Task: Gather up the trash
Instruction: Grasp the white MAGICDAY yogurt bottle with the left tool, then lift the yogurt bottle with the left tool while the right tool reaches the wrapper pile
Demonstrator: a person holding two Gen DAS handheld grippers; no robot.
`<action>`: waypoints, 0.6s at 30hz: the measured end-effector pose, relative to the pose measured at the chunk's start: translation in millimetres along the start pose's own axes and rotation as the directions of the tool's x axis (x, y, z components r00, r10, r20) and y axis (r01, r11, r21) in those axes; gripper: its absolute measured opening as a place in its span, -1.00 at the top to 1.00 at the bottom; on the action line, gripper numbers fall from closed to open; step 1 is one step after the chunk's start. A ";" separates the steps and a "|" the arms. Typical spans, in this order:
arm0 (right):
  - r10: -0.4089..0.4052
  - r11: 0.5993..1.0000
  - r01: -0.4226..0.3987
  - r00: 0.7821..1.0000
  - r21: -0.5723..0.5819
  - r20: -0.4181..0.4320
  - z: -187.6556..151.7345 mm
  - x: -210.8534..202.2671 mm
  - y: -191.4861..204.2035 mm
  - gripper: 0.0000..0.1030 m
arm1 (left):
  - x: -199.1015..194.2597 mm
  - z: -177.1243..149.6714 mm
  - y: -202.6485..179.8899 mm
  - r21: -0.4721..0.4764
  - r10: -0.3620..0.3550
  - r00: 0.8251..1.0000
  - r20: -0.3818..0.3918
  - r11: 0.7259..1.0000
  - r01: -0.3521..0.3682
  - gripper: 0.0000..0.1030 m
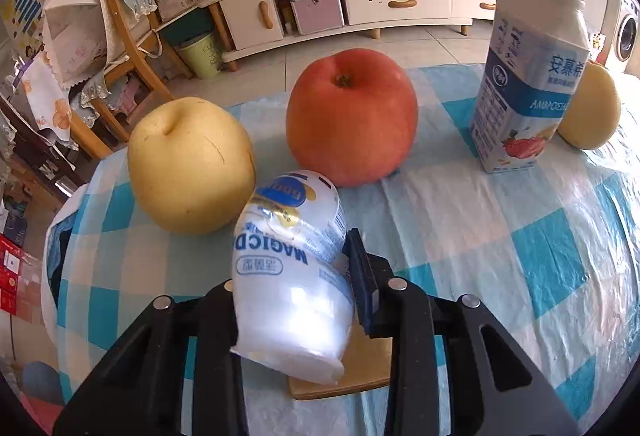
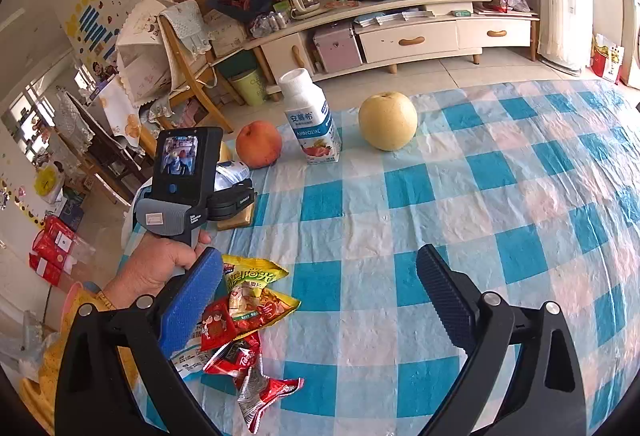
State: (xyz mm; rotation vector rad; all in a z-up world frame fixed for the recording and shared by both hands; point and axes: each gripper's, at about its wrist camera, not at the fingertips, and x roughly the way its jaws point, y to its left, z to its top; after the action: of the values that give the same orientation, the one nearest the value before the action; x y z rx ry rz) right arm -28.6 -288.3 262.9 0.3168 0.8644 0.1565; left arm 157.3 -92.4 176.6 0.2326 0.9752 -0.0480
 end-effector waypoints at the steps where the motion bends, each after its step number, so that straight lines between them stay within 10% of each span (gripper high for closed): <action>1: -0.001 1.000 0.001 1.000 0.002 0.003 0.4 -0.7 -0.9 -0.87 | -2.1 -2.7 2.1 -0.008 -0.021 1.000 0.001 1.000 0.021 0.42; 18: -0.063 0.998 0.063 0.998 -0.016 0.001 0.9 8.2 -2.3 -0.87 | -65.9 -90.0 -41.5 0.130 -0.294 0.955 -0.037 0.946 0.297 0.48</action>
State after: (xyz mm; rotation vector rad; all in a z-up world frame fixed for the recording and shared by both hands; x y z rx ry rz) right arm -22.7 -288.6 256.7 0.2740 0.8712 0.1045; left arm 41.0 -117.5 175.3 0.2086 1.0185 -0.3886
